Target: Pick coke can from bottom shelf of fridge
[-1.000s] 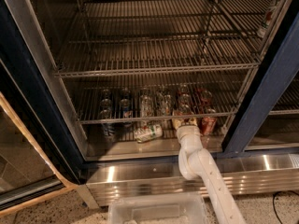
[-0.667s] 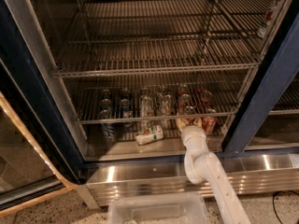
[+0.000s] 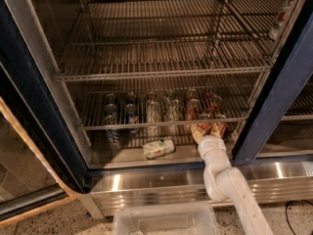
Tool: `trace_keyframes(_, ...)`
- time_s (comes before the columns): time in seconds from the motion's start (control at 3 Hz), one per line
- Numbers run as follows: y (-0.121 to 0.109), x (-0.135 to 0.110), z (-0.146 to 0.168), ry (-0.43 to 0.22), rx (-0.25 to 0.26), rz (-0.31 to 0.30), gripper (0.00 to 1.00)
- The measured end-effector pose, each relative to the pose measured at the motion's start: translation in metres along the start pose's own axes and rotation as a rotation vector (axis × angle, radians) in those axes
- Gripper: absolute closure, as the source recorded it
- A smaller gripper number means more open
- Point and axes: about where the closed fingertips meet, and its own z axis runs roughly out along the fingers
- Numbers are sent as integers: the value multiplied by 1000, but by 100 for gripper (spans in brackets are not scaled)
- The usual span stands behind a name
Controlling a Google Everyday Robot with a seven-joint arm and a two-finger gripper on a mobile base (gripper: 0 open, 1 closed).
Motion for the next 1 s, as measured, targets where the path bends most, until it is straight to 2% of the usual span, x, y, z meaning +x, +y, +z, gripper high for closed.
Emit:
trace_keyframes(0.33,-1,-4,-19,6,-37,-7,100)
trace_keyframes(0.67,5,1,-40,49,-137,-10,100)
trace_keyframes(1.0,13,10,-67,98,-260,-8,100)
